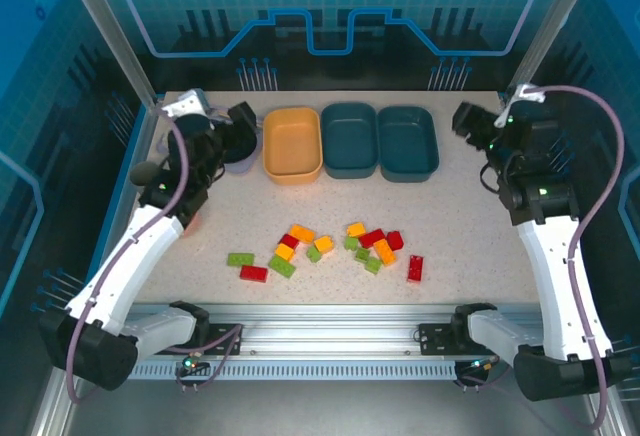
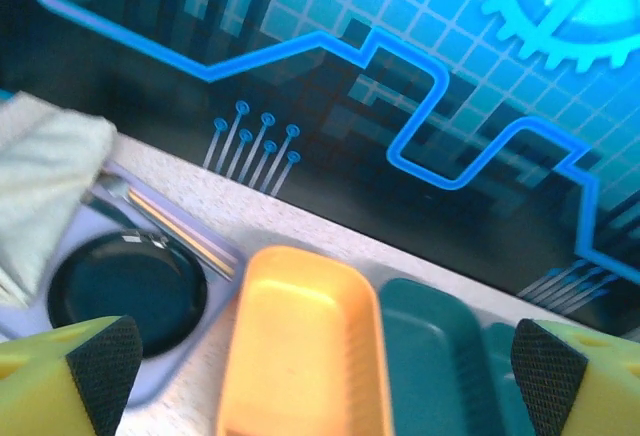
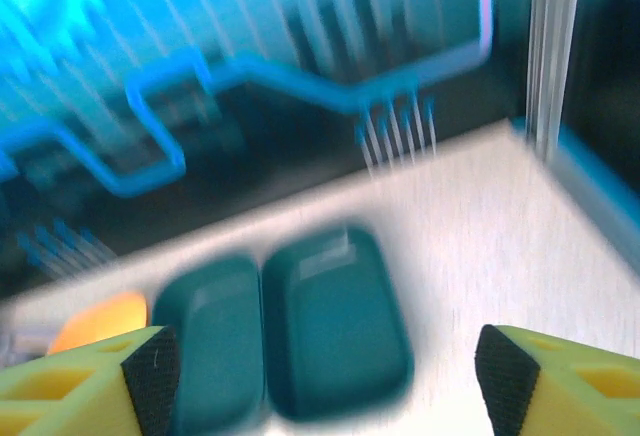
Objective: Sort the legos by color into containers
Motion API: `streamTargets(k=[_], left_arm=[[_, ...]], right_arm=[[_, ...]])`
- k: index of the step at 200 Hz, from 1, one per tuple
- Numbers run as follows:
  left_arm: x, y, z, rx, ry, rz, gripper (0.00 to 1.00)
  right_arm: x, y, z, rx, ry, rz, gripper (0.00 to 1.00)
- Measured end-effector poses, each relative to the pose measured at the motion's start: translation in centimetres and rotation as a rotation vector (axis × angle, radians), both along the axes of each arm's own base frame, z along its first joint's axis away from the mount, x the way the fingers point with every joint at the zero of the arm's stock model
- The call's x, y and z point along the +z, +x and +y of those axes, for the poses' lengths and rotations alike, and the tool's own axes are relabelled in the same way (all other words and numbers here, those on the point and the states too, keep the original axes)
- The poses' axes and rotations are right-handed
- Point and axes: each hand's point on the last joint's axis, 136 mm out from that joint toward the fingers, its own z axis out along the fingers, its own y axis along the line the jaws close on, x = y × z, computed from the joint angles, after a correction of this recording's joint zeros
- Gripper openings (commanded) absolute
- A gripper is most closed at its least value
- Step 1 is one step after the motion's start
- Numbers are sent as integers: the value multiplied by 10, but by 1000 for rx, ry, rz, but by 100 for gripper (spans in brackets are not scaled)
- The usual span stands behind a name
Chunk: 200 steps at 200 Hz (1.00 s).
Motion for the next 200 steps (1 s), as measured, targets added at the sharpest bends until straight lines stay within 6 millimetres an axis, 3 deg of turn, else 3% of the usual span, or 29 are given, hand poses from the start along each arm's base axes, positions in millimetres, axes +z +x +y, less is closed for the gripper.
streamTargets(k=[18,48,64,80,100,127,149,200], left_arm=[[-9,-6,-23,-103,-69,87,99],[-64,-41,-85,-352,-71,321,99],[-90,-70,-111,-478,-59,422,99],[-115,-104,-132,-591,-49,511,99],[-138,-142,-149,-701,-30,593,99],[-158,-175,-166,-791,-20,654,99],[-168,-187,-172,-812,-20,684,99],[-170,-197,-191,-858,-31,688,99]], right_arm=[[-59,-29,29,68,17,268,74],[-145,-95,67,183,18,648,66],[-197,-134,73,207,22,848,65],[-236,-167,68,191,32,1010,64],[-261,-187,67,183,51,1104,63],[-287,-192,73,192,75,1172,62],[-303,-188,77,196,84,1189,62],[-326,-168,80,203,119,1173,62]])
